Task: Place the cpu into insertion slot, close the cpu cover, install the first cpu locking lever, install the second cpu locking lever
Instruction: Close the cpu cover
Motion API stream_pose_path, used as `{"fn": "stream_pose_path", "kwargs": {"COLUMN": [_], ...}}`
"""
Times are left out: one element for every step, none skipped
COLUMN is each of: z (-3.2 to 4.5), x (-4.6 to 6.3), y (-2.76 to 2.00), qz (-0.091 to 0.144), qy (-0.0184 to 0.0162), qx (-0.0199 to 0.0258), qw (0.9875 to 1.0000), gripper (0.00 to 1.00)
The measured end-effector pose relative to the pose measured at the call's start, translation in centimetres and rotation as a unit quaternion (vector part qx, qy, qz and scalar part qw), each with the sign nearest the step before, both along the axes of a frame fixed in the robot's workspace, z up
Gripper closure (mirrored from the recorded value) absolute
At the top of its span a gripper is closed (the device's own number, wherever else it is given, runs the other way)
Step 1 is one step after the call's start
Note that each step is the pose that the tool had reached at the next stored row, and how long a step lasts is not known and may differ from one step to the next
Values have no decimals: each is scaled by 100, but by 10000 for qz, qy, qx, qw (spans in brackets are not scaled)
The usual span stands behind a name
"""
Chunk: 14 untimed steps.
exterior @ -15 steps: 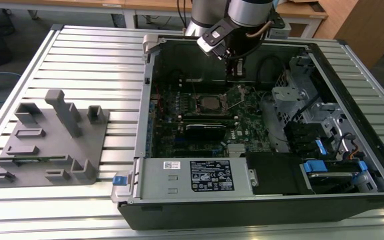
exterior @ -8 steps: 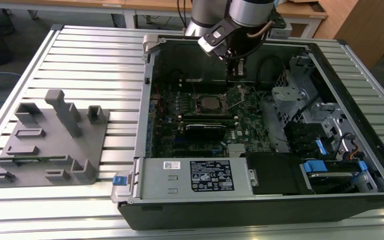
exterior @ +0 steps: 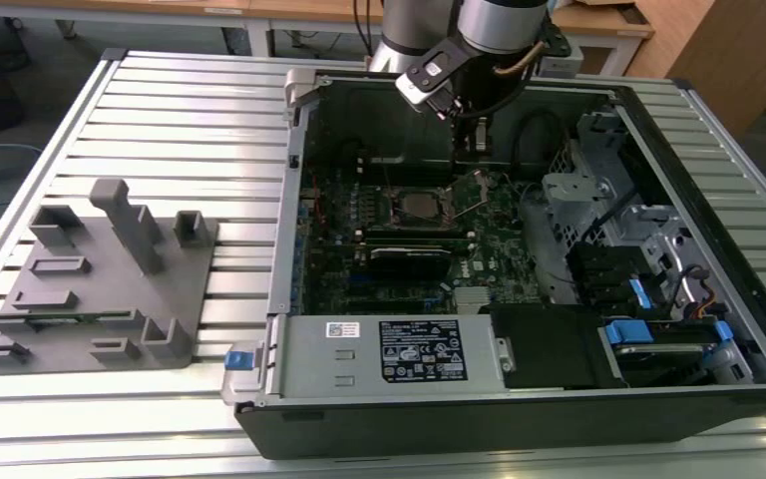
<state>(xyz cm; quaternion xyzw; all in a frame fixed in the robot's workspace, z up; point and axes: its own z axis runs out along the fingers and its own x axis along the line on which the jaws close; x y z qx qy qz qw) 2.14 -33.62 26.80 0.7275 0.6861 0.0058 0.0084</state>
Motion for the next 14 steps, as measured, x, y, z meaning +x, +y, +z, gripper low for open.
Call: {"fn": "stream_pose_path", "kwargs": {"z": [0, 0, 0, 0, 0, 0, 0, 0, 0, 0, 0, 0, 0, 0], "x": [0, 0, 4, 9, 17, 29, 44, 59, 76, 95, 115, 135, 156, 174], "y": [0, 0, 0, 0, 0, 0, 0, 0, 0, 0, 0, 0, 0, 0], "qz": [0, 0, 1, 1, 1, 0, 0, 0, 0, 0, 0, 0, 0, 0], "qy": [0, 0, 0, 0, 0, 0, 0, 0, 0, 0, 0, 0, 0, 0], "qx": [0, 0, 0, 0, 0, 0, 0, 0, 0, 0, 1, 0, 1, 1], "qw": [10000, 10000, 10000, 10000, 10000, 10000, 10000, 10000, 10000, 10000, 10000, 10000, 10000, 10000], "gripper": [89, 89, 89, 89, 89, 89, 89, 89, 89, 89, 89, 89, 89, 89]}}
